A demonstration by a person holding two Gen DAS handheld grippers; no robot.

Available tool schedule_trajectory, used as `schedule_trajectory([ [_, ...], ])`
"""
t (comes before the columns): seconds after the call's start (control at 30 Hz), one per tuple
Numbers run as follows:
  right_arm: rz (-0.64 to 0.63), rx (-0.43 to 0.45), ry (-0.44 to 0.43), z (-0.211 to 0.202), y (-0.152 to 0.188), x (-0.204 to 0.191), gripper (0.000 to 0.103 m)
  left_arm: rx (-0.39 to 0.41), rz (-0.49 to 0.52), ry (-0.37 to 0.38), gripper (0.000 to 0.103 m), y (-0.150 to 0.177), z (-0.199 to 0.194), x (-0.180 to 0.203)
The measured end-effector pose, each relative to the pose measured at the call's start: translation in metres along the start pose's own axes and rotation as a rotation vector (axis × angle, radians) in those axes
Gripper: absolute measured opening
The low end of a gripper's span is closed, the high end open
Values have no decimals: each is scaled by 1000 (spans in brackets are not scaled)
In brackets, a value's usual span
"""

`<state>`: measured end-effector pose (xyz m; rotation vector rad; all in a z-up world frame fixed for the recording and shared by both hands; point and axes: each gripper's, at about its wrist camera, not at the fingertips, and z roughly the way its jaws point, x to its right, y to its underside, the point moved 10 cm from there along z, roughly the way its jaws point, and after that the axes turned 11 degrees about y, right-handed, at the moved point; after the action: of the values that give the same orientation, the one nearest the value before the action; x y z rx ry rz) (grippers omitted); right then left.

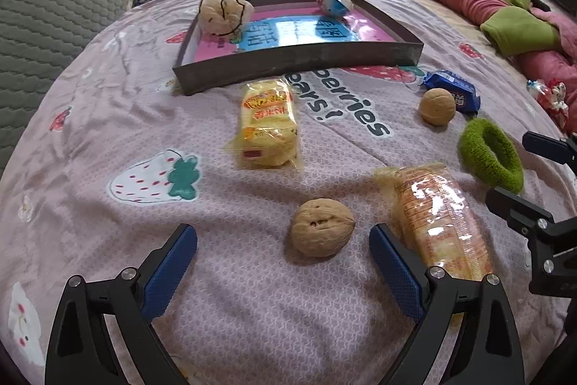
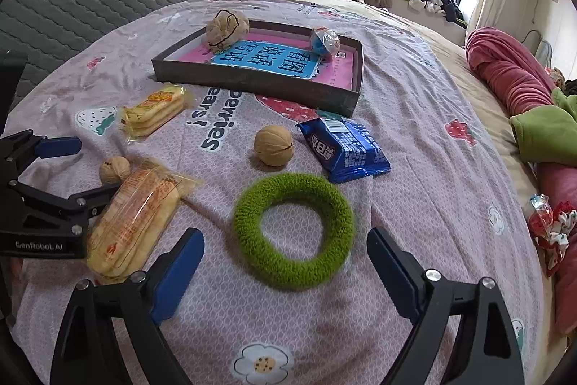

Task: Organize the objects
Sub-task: 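Grasp the walnut with the left gripper while the right gripper grasps the green ring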

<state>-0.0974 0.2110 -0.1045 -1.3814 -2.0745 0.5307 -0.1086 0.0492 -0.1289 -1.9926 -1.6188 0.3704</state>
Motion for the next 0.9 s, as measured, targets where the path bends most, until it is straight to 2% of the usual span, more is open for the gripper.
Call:
schedule_trajectory([
  [0.07, 4, -6, -2, 4, -1, 0, 87, 2, -11, 24, 79, 0, 2, 2],
  [0.23, -10, -25, 3, 14, 1, -2, 83, 0, -12, 36, 76, -1, 5, 4],
  [0.47, -25, -28, 21, 21, -2, -4, 80, 8, -23, 63, 63, -1, 5, 9],
  [0.6, -25, -26, 33, 22, -3, -3, 72, 8, -35, 88, 57, -1, 6, 11],
  [0.67, -32, -24, 42, 21, -3, -2, 67, 8, -37, 105, 46, -1, 6, 14],
  [0.77, -41, -19, 46, 20, -4, -2, 61, 2, -40, 122, 36, -1, 7, 18],
  [0.9, -38, -12, 36, 17, -5, -1, 50, 1, -45, 129, 36, 0, 8, 19],
])
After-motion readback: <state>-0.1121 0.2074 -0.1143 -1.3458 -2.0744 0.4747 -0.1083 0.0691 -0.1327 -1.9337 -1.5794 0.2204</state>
